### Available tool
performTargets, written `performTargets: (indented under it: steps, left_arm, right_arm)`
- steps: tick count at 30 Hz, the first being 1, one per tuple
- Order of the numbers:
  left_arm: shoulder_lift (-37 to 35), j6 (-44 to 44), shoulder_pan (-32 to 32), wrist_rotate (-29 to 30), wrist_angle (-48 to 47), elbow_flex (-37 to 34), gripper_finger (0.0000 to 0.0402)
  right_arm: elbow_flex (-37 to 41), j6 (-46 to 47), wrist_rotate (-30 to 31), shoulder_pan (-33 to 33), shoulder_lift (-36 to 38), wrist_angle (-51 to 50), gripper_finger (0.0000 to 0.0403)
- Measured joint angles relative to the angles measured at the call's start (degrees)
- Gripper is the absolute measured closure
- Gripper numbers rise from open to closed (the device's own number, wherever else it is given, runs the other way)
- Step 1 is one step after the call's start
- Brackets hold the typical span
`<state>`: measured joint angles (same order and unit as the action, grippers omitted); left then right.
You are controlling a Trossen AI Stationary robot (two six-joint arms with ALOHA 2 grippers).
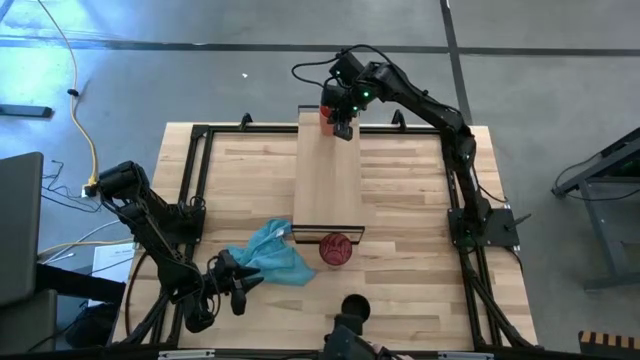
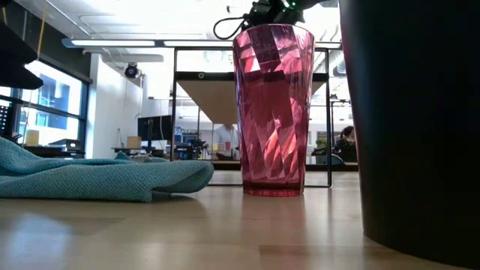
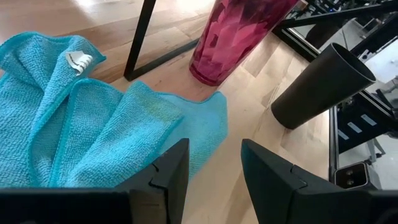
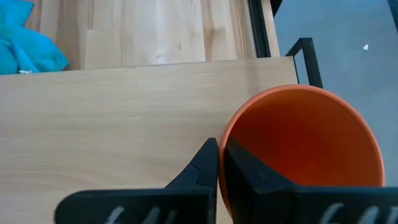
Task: Stack small to large cups/mugs on shelf
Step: Put the orange cup on the shelf
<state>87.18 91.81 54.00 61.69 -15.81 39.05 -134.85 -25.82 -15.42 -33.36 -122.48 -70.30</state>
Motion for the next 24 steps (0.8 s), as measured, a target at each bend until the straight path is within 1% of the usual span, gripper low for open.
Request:
performTargets:
  steps: [8,13,18,24]
  left_arm:
    - [0.0,0.0,0.0,0.3,-0.1,0.0,0.0268]
    - [0.0,0.0,0.0,0.3,-0.2,0.0,0.0268]
    - [0.0,0.0,0.0,0.3,-0.2,0.0,0.0268]
    - [0.0,0.0,0.0,0.3,-0.2,0.0,0.0268]
  right_arm:
    - [0.0,-0.2,0.0,0.0,0.0,-0.2,0.0401]
    - [0.0,-0.2,0.1,0.0,-0.1,-0.5,0.0376]
    - [0.0,-0.2,1.4,0.0,-0.2,-0.5,0.035]
    - [0.0,-0.2,1.5,0.0,-0.2,-0.3,0.0344]
